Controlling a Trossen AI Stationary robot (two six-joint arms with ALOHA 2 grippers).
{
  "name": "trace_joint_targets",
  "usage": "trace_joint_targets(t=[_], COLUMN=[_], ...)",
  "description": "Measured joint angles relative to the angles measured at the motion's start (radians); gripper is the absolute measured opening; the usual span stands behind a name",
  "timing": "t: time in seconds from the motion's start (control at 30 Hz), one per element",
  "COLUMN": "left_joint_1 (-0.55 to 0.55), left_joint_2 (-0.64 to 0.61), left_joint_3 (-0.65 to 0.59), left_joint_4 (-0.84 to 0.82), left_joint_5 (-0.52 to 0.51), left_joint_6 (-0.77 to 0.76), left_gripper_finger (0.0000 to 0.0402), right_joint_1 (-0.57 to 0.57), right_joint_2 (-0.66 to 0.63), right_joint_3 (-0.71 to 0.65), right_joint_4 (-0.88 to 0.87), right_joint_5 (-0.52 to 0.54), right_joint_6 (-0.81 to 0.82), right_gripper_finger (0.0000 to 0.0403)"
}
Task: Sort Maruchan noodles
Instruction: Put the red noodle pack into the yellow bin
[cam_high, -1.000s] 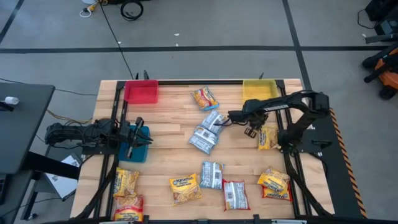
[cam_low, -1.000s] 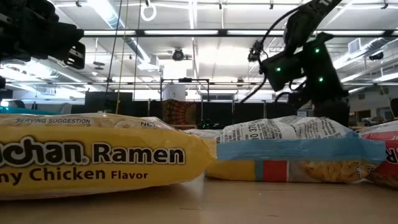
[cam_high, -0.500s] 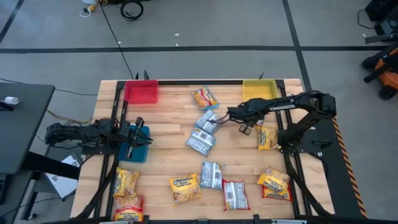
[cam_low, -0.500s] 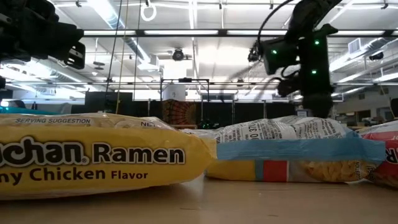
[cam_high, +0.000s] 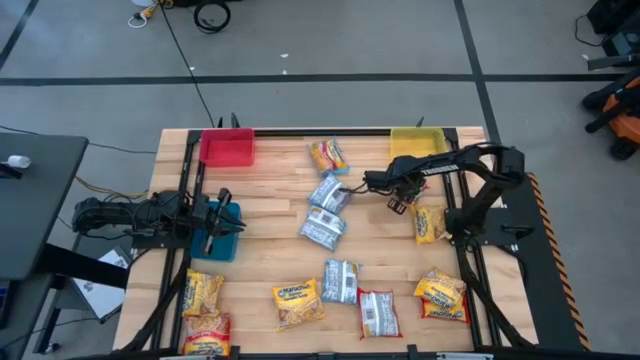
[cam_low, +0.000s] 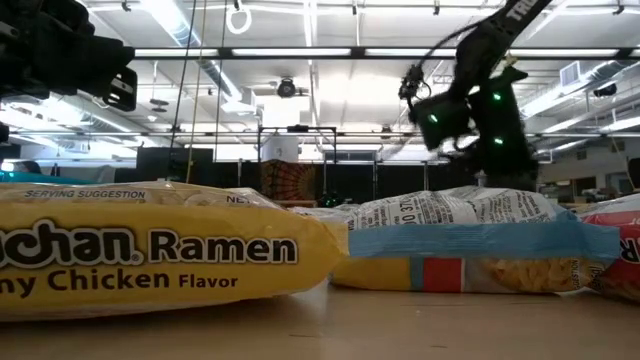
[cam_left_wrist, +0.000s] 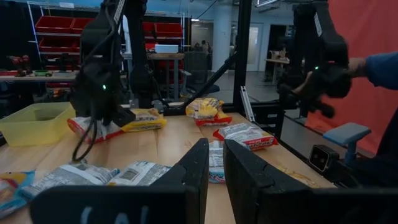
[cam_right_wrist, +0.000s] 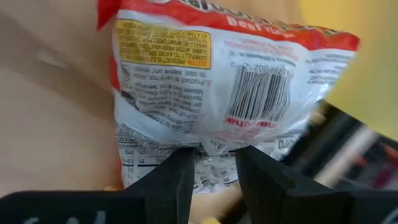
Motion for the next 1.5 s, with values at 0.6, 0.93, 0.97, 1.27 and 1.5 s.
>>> trace_joint_targets(t=[0.6,0.93,0.97,1.27,1.5], left_joint_1=[0.000,0.000,0.000,0.000,0.000], left_joint_2=[0.000,0.000,0.000,0.000,0.000], left_joint_3=[0.000,0.000,0.000,0.000,0.000], left_joint_4=[0.001,0.000,0.000,0.003,0.005], left_joint_5=[0.000,0.000,0.000,0.000,0.000], left_joint_6=[0.000,0.000,0.000,0.000,0.000], left_gripper_finger=[0.0053,0.0053,0.0053,0.0053,0.0053], right_joint_1=[0.330,0.386,0.389,0.382,0.346], right_joint_2=[-0.224,-0.128,-0.119,-0.121,-0.121], right_joint_3=[-0.042,-0.141,-0.143,-0.162,-0.208], right_joint_4=[0.163,0.354,0.383,0.476,0.572], right_joint_5=[-0.046,0.233,0.266,0.248,0.195], right_joint_6=[-0.977,-1.303,-1.304,-1.332,-1.230], right_gripper_finger=[0.0146,0.0170,0.0170,0.0168,0.0151])
